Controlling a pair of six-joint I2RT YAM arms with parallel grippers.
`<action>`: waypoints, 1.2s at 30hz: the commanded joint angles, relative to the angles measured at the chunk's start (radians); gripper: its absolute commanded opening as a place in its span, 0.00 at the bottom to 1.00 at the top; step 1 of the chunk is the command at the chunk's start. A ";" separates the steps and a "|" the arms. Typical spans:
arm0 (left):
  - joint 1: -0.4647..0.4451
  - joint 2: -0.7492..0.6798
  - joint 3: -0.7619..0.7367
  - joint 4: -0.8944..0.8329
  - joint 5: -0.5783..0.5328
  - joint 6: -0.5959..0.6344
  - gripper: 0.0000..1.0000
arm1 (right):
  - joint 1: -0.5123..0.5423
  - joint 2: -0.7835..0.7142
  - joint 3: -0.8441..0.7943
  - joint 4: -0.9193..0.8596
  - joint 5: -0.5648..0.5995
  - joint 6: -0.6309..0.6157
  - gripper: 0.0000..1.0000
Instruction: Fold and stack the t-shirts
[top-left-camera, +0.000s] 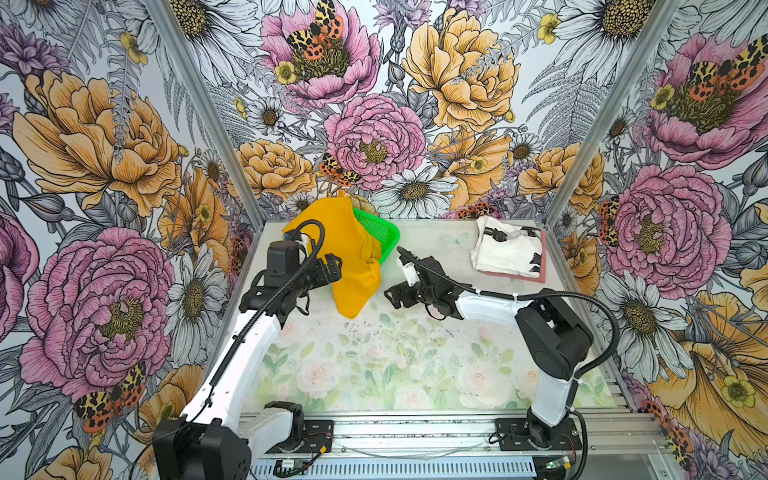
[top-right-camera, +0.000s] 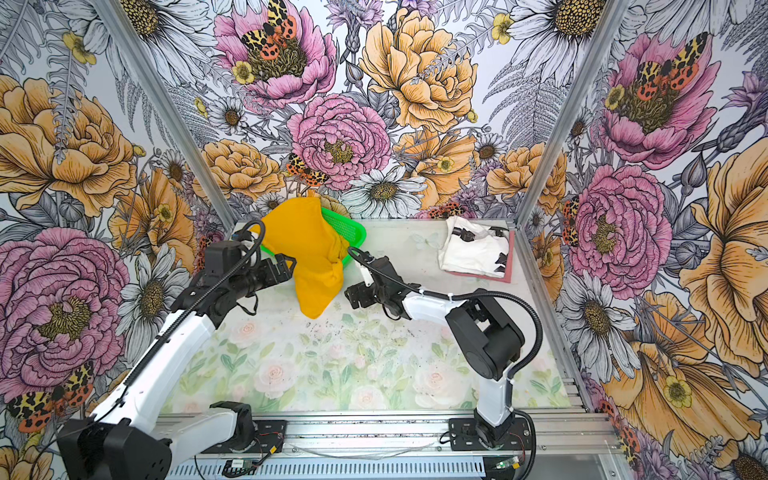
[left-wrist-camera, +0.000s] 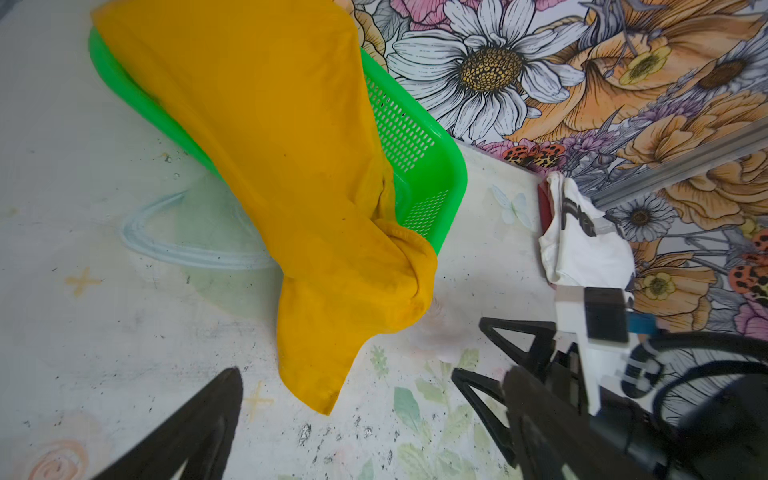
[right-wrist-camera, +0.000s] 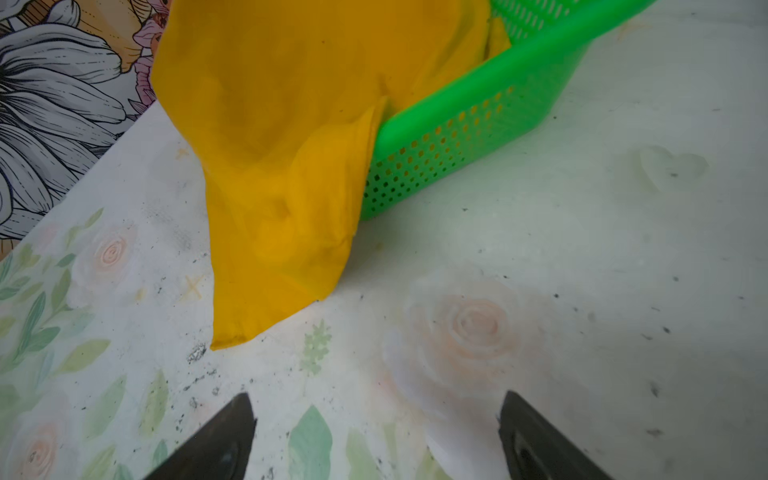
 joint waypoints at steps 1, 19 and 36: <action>0.106 -0.072 -0.014 -0.044 0.244 0.011 0.99 | 0.010 0.069 0.104 0.033 -0.038 0.028 0.92; 0.130 -0.097 -0.070 -0.033 0.232 0.060 0.99 | 0.103 -0.066 0.524 -0.203 -0.084 -0.058 0.00; 0.184 -0.091 0.043 -0.013 0.341 0.010 0.99 | 0.104 -0.474 0.724 -0.320 -0.010 -0.239 0.00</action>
